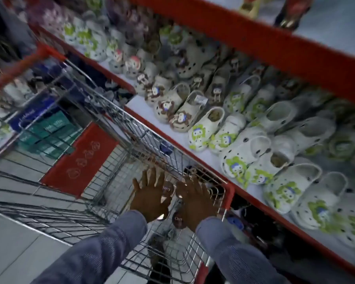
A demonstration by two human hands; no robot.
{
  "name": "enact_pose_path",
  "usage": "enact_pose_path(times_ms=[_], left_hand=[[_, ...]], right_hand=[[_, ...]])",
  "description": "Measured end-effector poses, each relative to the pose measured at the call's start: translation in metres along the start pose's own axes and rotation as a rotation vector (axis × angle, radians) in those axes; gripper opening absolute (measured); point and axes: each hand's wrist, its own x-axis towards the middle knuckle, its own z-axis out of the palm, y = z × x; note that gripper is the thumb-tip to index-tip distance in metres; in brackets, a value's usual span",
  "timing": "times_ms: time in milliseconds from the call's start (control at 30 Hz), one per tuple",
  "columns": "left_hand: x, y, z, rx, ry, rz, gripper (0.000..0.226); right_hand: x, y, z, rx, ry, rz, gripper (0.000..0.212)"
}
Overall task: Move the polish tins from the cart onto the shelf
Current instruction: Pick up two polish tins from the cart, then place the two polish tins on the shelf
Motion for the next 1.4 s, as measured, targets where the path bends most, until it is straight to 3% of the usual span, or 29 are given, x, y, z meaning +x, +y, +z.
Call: enact_pose_path(times_ms=[133, 267, 433, 533, 667, 800, 967, 1167, 1333, 1400], left_hand=[[0.053, -0.014, 0.051, -0.032, -0.181, -0.035, 0.093], [0.1, -0.031, 0.105, -0.044, -0.257, 0.041, 0.09], [0.127, -0.036, 0.138, -0.116, -0.232, 0.133, 0.083], [0.141, -0.037, 0.142, -0.126, -0.155, 0.162, 0.06], [0.141, -0.038, 0.124, 0.054, -0.111, 0.285, 0.033], [0.105, -0.036, 0.068, -0.041, -0.042, 0.267, 0.034], [0.024, -0.03, -0.033, -0.307, 0.149, 0.187, 0.084], [-0.076, -0.005, -0.172, -0.392, 0.448, 0.293, 0.067], [-0.126, 0.037, -0.272, -0.342, 0.612, 0.361, 0.081], [-0.137, 0.059, -0.306, -0.342, 0.663, 0.419, 0.079]], right_hand=[[0.057, 0.01, 0.053, 0.027, -0.187, 0.132, 0.096], [0.102, 0.022, 0.096, 0.008, -0.211, 0.205, 0.09], [0.132, 0.027, 0.121, -0.101, -0.186, 0.261, 0.059], [0.137, 0.029, 0.122, -0.124, -0.142, 0.258, 0.049], [0.13, 0.025, 0.103, -0.128, -0.124, 0.243, 0.056], [0.1, 0.011, 0.045, 0.109, -0.054, 0.232, 0.07], [0.042, -0.015, -0.06, 0.256, 0.06, 0.114, 0.061], [-0.052, -0.04, -0.212, 0.285, 0.322, -0.011, 0.061], [-0.123, -0.044, -0.317, 0.242, 0.488, -0.068, 0.047], [-0.149, -0.039, -0.348, 0.207, 0.579, -0.06, 0.054]])
